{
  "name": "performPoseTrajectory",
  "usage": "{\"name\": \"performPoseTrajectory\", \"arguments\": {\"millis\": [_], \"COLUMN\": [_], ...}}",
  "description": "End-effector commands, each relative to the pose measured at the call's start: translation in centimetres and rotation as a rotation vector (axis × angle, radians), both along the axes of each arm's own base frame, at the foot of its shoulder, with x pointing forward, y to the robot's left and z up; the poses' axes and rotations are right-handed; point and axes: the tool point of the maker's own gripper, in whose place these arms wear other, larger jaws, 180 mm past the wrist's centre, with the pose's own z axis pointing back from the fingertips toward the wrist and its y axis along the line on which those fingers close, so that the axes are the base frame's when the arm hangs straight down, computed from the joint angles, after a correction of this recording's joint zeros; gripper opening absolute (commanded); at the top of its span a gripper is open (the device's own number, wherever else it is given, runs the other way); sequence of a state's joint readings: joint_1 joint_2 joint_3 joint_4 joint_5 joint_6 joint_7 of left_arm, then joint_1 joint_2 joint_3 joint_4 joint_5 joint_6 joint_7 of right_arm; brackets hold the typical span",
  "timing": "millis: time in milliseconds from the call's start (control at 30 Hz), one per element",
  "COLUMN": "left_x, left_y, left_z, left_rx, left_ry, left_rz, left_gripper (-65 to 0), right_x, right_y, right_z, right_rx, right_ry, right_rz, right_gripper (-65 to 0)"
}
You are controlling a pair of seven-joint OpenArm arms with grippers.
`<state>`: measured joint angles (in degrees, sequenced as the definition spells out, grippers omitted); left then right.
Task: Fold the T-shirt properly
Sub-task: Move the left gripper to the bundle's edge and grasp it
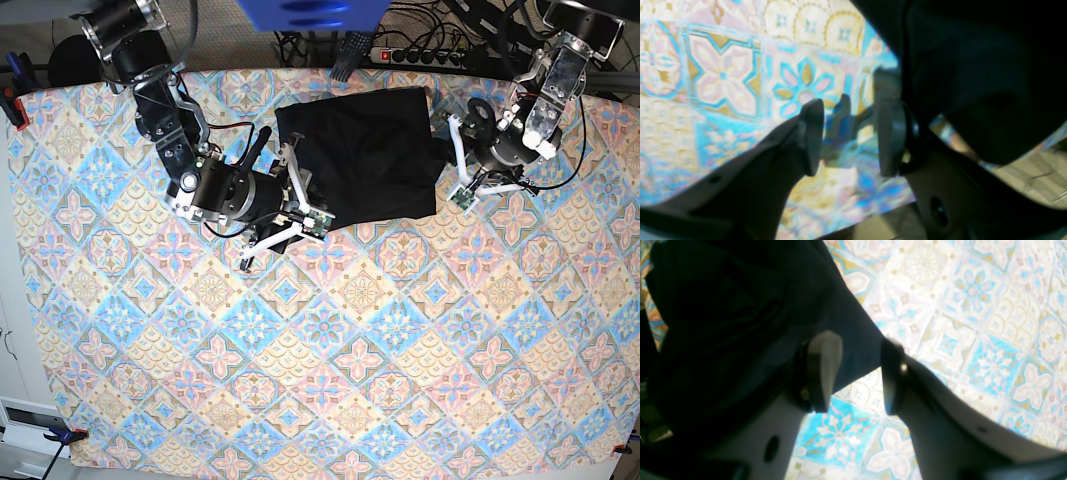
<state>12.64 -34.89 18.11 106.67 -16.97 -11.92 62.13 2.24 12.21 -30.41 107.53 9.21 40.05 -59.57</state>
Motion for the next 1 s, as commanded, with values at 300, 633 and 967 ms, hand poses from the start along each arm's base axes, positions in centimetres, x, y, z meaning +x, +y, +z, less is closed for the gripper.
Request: {"name": "performPoseTrajectory", "arguments": {"millis": [300,633,967], "left_x": [-0.6,-1.7,-4.0], "left_y": [-0.9,-0.9,-1.9], "left_z": [1.2,1.9,0.6], "left_rx": [-0.156,-0.245,-0.236], "left_ry": [0.063,0.139,0.205], "left_rz": [0.014,0.028,-0.019], "left_gripper": [-39.4,-39.4,-39.4], "right_x": [0.7,0.6,0.7], "right_y": [0.5,0.5,0.5], "right_z": [1.3,1.2,1.3], "right_rx": [0.034,0.034,0.034], "right_ry": [-0.035,-0.033,-0.036], "right_rz": [0.004,0.004,0.004], "right_gripper": [-42.6,-42.6,-42.6]}}
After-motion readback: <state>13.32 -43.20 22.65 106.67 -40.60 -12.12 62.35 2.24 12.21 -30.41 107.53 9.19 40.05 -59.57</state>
